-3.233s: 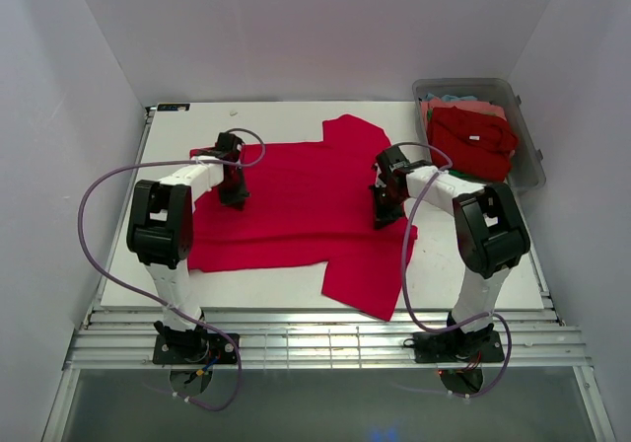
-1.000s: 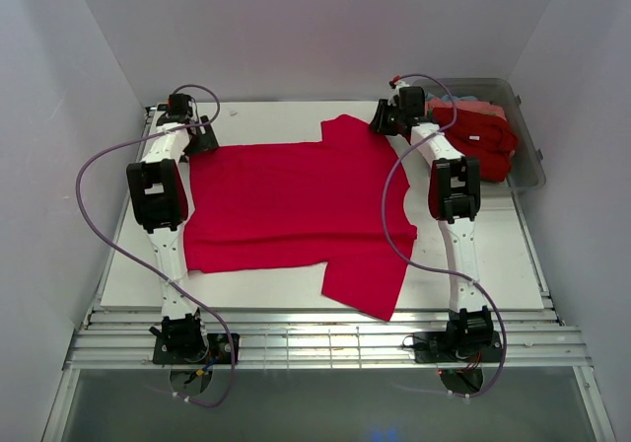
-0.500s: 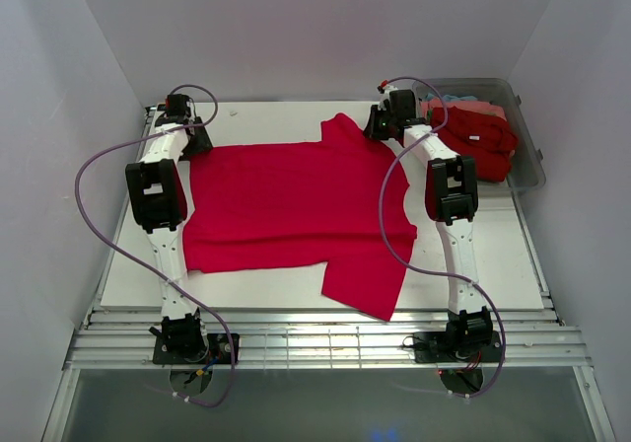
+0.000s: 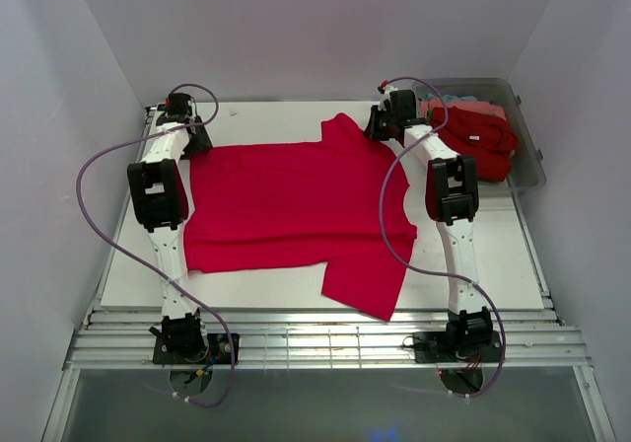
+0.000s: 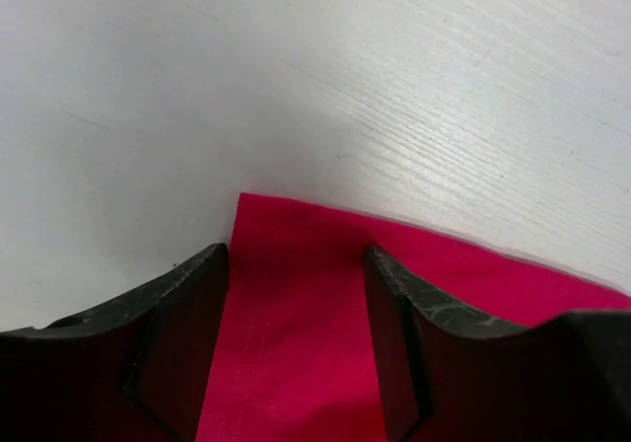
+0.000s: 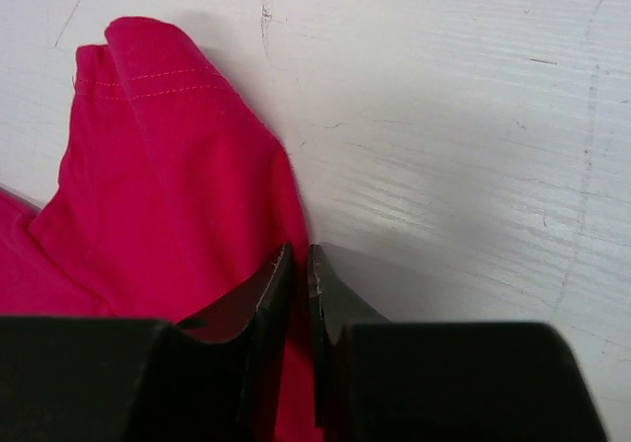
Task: Fold and stack the t-shirts
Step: Grap the side of the flattened tshirt furthest away from the robot with both arms
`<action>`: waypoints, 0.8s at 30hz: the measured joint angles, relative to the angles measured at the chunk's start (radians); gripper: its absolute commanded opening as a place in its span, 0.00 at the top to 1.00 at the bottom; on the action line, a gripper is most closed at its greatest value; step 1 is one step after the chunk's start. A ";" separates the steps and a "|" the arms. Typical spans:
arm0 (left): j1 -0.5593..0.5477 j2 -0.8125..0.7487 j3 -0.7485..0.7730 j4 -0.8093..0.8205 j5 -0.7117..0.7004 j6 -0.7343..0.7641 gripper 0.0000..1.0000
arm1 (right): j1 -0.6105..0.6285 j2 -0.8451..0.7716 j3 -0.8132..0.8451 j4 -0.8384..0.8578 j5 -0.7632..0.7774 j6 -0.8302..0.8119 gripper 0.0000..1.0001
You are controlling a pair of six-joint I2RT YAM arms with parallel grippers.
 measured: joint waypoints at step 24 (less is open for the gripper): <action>0.027 0.031 0.039 0.018 -0.040 -0.035 1.00 | 0.000 0.000 -0.004 -0.002 -0.015 -0.019 0.90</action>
